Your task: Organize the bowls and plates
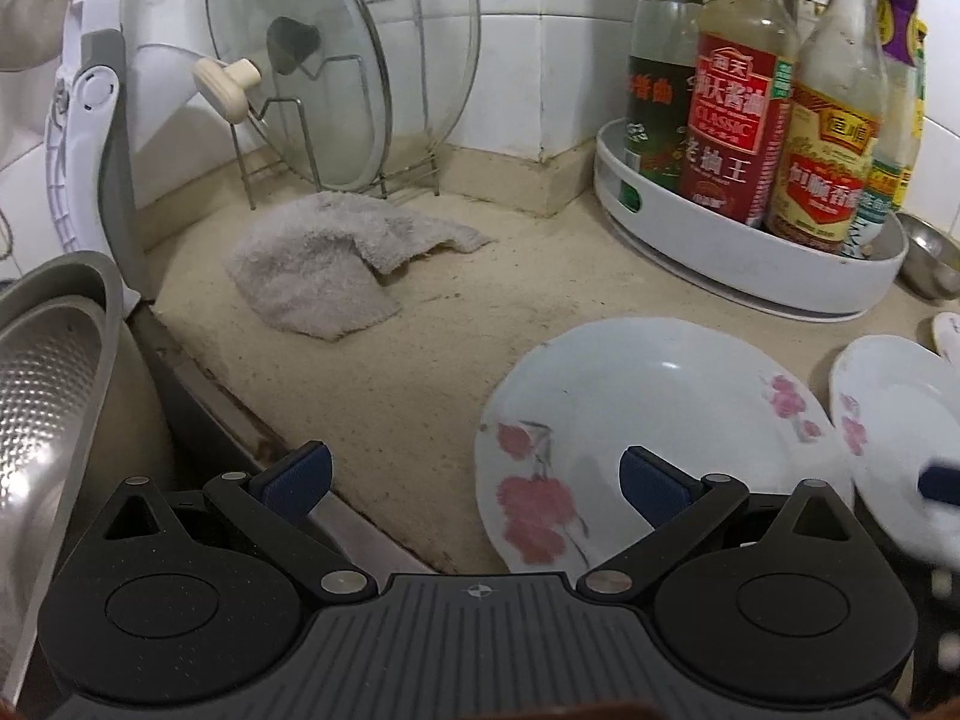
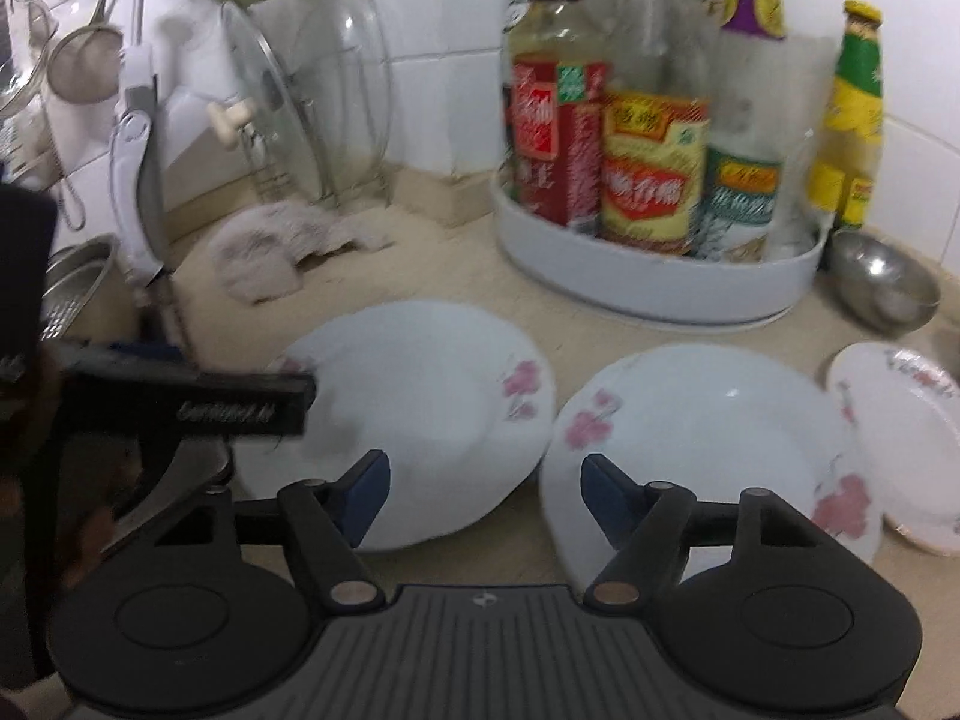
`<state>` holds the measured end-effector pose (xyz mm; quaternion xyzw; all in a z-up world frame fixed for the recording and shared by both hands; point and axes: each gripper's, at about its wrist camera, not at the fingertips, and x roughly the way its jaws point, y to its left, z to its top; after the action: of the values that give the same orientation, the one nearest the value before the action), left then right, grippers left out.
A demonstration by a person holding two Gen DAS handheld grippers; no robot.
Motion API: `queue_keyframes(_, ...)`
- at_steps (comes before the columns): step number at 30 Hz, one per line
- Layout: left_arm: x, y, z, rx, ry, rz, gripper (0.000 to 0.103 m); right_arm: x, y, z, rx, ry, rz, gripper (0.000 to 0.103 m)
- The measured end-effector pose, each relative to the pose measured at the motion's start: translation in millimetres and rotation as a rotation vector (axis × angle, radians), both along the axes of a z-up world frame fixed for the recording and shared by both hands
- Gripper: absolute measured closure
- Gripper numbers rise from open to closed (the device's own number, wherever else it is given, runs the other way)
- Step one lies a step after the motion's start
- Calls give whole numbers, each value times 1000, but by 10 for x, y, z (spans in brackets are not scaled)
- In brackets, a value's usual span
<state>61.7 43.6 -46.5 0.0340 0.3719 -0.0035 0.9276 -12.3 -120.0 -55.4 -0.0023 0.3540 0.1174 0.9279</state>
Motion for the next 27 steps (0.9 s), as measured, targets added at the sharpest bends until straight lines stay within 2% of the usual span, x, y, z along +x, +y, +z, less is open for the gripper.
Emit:
queue_keyframes(5,198,1,-34,3,14,4,0,-33,101,-66,52,40,63,36)
queue_keyframes(10,320,9,-120,6,49,-8,0,29,117,-214,117,118,80,36)
queue_keyframes(17,398,-44,-180,23,55,-35,0,160,104,-280,150,94,28,36)
queue_keyframes(20,444,4,-198,-26,70,-50,0,201,70,-281,158,76,-8,40)
queue_keyframes(23,531,103,-229,-140,95,-30,0,296,22,-290,175,58,-51,43)
queue_keyframes(25,561,44,-211,-124,111,-54,3,364,25,-299,167,45,-52,50)
queue_keyframes(27,498,-37,-184,-122,116,-132,6,412,43,-302,161,40,-56,51)
